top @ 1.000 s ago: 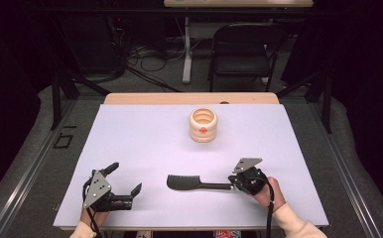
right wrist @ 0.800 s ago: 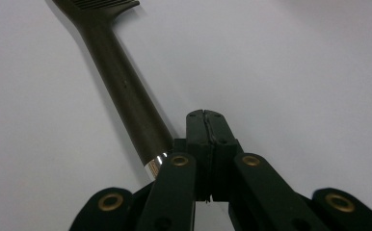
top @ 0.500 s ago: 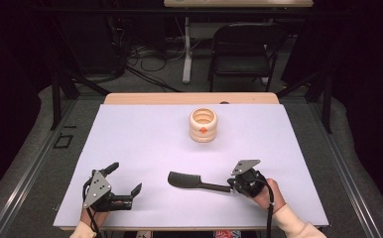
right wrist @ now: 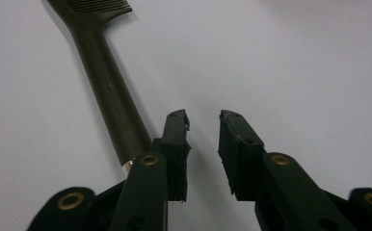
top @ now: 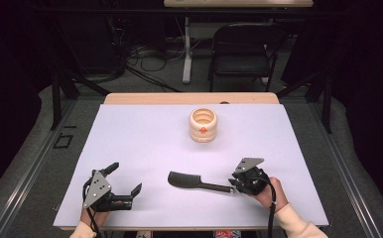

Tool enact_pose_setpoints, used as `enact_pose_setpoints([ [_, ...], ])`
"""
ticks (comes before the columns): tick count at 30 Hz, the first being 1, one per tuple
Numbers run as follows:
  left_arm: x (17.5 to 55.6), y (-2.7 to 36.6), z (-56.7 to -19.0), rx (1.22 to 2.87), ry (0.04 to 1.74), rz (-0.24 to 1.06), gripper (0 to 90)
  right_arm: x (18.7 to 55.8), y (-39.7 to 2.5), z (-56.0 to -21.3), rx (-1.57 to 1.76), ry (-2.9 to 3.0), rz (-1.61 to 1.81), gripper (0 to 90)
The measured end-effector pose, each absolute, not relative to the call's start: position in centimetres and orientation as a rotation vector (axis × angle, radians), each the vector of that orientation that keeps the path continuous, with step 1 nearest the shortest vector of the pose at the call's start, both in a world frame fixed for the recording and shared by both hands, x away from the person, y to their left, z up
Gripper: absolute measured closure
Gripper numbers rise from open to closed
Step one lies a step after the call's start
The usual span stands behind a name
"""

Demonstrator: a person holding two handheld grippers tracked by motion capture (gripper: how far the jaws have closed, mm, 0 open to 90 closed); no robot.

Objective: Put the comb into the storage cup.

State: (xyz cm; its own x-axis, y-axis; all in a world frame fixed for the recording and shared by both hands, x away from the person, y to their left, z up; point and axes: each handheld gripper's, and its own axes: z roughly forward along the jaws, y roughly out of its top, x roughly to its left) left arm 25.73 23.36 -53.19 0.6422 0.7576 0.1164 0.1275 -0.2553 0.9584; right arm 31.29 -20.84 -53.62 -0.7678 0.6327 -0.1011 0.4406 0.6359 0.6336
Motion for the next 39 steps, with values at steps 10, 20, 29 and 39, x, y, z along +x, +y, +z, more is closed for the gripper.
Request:
enact_pose_setpoints([
  [10, 25.7, 23.3, -53.2, 1.755, 0.717, 0.708, 0.0, 31.5, -21.3, -53.0, 0.876, 2.544, 0.876, 50.6],
  [20, 25.7, 23.3, -53.2, 1.755, 0.717, 0.706, 0.0, 31.7, -21.5, -52.5, 0.888, 2.565, 0.868, 31.4],
  [29, 25.8, 23.3, -53.2, 1.757, 0.719, 0.707, 0.0, 31.6, -20.9, -51.9, 0.872, 2.601, 0.878, 17.4],
  [39, 25.8, 23.3, -53.2, 1.758, 0.722, 0.711, 0.0, 31.5, -20.5, -51.1, 0.829, 2.625, 0.876, 8.1],
])
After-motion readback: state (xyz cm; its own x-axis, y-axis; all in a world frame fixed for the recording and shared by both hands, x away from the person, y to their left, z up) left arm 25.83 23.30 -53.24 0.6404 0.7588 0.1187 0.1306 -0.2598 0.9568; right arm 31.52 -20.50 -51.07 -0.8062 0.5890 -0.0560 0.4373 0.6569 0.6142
